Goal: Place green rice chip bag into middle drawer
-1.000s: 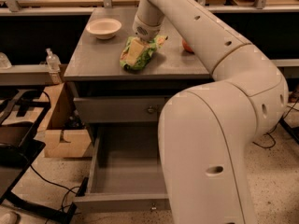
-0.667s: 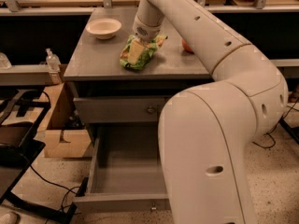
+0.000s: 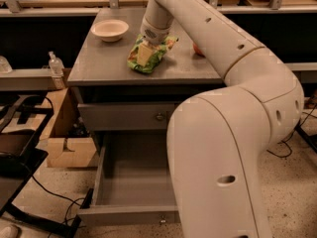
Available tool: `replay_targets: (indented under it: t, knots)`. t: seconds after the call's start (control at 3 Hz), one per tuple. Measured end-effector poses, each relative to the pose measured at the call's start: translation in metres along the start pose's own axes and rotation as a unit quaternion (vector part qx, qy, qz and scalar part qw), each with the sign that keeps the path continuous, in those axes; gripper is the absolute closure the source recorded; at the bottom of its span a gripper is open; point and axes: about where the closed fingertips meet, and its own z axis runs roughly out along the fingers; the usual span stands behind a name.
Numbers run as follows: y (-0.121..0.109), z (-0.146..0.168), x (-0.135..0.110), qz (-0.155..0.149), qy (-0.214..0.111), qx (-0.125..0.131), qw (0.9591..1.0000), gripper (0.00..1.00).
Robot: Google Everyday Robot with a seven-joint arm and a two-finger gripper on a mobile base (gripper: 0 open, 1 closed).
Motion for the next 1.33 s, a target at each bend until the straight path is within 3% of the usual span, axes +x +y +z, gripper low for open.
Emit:
replay_targets:
  t: [0.67,1.0,1.33]
  knots:
    - [0.007,-0.017,0.006,0.001,-0.014,0.010,0.9998,1.00]
    - [0.017,-0.091,0.022,0.025,-0.083,0.061,0.9944,1.00]
    - [0.057,-0.167,0.038,0.028,-0.149,0.093,0.9840,1.00]
